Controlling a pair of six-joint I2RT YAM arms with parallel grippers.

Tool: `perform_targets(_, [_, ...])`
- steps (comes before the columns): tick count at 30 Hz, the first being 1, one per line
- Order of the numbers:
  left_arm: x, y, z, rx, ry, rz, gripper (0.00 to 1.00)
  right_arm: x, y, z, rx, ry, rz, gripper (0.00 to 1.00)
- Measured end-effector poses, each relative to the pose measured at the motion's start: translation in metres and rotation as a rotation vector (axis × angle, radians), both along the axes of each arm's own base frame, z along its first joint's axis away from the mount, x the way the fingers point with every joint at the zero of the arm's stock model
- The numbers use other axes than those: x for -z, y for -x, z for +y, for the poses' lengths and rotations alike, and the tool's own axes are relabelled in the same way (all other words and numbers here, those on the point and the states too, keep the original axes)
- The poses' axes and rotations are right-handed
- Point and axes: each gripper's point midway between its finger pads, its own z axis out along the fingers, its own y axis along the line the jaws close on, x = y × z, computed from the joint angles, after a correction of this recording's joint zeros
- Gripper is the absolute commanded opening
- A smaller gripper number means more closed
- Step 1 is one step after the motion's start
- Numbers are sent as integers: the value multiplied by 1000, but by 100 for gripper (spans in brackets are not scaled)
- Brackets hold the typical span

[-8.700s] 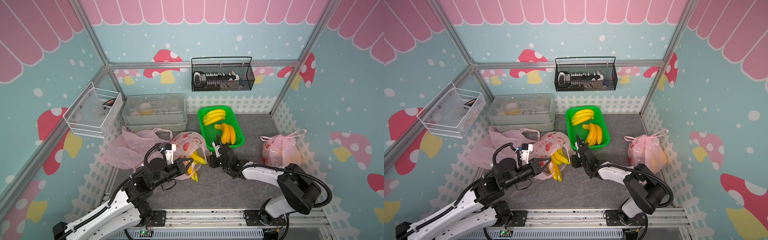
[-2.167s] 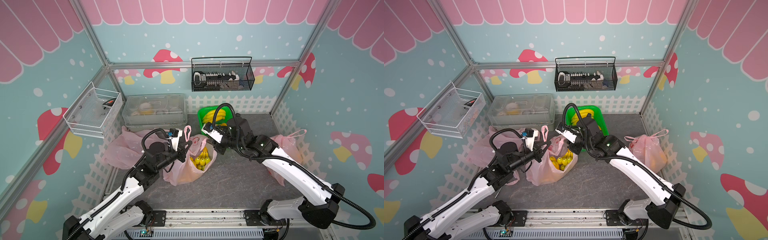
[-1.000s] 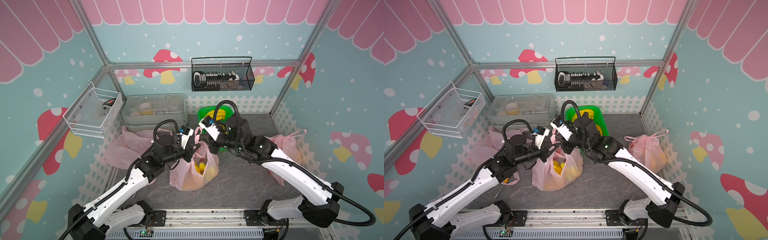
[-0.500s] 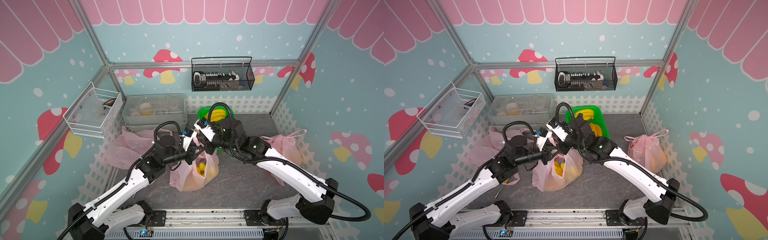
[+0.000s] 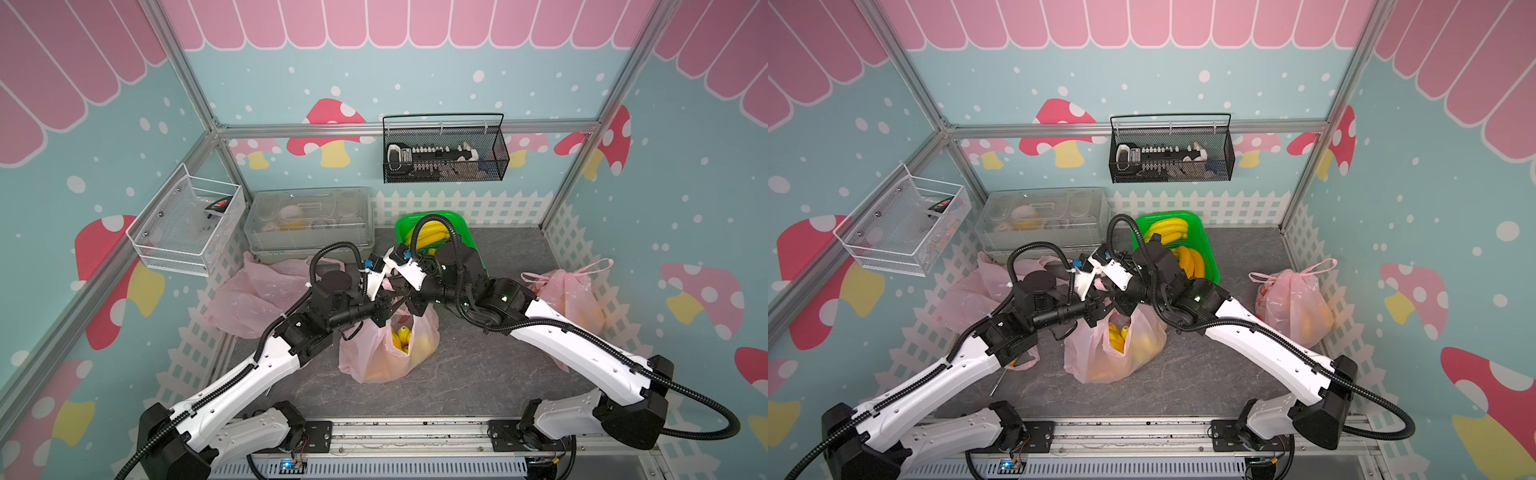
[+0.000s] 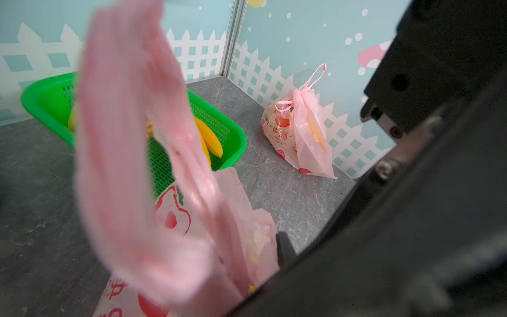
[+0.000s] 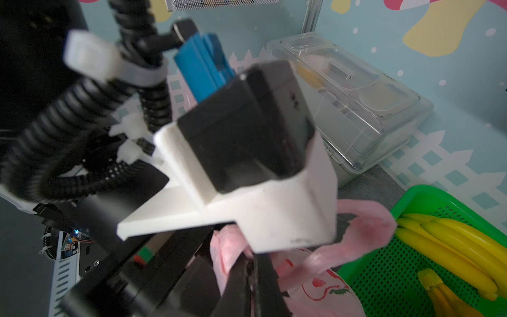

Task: Place the banana into a plastic bag & tie a knot
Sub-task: Cross the plastic bag at the center of the board.

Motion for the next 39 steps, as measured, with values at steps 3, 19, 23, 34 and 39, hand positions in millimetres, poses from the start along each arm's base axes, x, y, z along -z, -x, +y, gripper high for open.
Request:
perform_targets(3, [1,-1,-1,1,-1,1,9,0,0,1,-1,-3,-1,0])
perform_targets(19, [6,3,1,12,1,-36,1,-25,9,-29,56,-52,-25,44])
perform_targets(23, [8,10,-4,49,-8,-59,1,-43,-5,-57,139,-104,-31,50])
perform_targets(34, [7,28,-18,143,-16,-113,0,-15,-17,-46,125,-94,96,60])
perform_targets(39, [7,32,-20,163,-19,-123,0,-11,-13,-37,78,-105,129,63])
